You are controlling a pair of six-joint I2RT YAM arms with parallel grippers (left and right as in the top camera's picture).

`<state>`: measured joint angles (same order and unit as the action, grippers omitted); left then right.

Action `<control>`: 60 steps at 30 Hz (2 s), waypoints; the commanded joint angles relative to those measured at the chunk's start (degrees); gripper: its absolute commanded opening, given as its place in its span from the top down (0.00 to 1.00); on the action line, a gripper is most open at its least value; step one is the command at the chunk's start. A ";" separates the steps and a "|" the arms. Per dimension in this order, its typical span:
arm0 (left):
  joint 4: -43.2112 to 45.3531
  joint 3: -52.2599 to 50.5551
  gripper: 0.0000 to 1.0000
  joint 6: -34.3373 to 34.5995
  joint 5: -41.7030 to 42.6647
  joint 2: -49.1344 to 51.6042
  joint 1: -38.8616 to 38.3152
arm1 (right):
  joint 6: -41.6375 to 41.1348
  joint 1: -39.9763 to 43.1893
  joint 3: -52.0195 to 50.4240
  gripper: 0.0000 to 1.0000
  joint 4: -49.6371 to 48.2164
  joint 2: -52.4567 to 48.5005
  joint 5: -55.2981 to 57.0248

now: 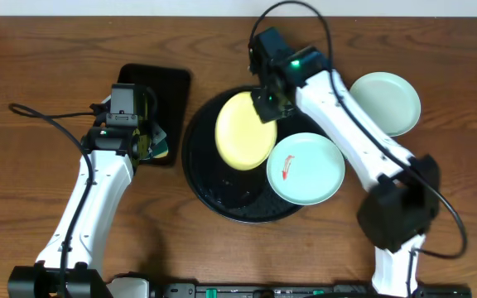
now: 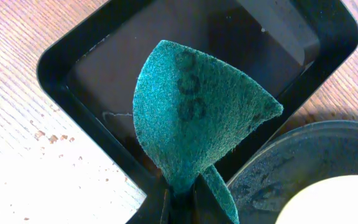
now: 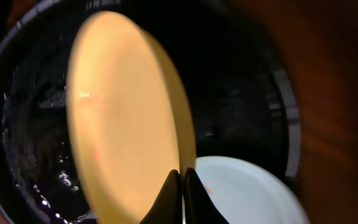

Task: Clean dirty plates on tray and stack at the side
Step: 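Lift the sponge with left gripper and move it over the black rectangular tray, then grasp the yellow plate rim with right gripper and lift it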

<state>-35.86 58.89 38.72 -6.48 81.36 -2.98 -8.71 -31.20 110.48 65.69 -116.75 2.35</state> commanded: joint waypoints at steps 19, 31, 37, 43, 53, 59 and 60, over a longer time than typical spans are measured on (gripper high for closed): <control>-1.22 -0.07 0.93 -0.79 -0.59 0.33 0.31 | -8.17 1.11 0.35 0.33 2.01 3.43 11.69; -1.07 -0.07 0.93 -0.74 -0.57 0.31 0.31 | -10.67 11.91 -3.45 0.20 2.43 -6.34 -6.03; -0.98 -0.07 0.92 -0.74 -0.59 0.31 0.31 | -9.53 12.02 -3.58 0.24 2.23 -10.75 -9.94; -0.96 -0.07 0.93 -0.74 -0.59 0.31 0.31 | -9.70 12.15 -4.31 0.38 2.67 -12.20 -9.92; -1.01 -0.07 0.92 -0.74 -0.57 0.31 0.28 | -9.68 12.15 -4.33 0.42 1.57 -12.98 -8.83; -0.98 -0.07 0.93 -0.74 -0.57 0.31 0.31 | -9.73 12.00 -4.33 0.41 0.92 -14.05 -9.53; -1.01 -0.07 0.92 -0.74 -0.57 0.33 0.31 | -9.70 12.00 -4.33 0.41 0.74 -14.12 -9.51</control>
<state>-36.97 58.89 38.72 -6.52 81.34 -2.98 -18.35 -19.29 106.63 66.81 -129.56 -6.90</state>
